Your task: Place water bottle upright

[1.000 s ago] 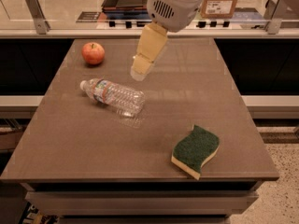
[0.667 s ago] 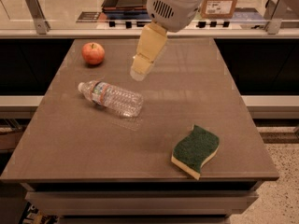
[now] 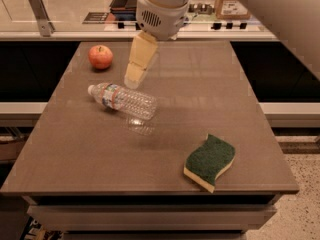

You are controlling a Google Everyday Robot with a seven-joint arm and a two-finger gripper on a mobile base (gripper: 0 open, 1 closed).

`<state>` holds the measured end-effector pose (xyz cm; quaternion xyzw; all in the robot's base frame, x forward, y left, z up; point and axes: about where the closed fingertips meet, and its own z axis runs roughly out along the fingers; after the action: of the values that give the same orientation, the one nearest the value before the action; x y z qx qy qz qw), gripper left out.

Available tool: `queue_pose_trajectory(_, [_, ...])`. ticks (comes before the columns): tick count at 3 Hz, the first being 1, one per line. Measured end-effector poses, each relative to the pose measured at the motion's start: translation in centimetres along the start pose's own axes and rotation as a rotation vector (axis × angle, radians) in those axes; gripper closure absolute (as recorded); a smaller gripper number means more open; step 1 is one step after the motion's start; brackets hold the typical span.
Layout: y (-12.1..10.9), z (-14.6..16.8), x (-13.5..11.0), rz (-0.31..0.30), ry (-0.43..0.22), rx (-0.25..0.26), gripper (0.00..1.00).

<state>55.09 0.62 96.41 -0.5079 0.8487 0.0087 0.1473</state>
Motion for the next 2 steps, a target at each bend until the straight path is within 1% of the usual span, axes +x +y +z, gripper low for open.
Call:
queue_pose_trajectory(1, [0.6,2.9,-1.7,-0.019,0.052,-0.03,0.0])
queue_pose_trajectory(2, [1.4,5.8,-2.9,-0.023,0.09,-0.058,0.0])
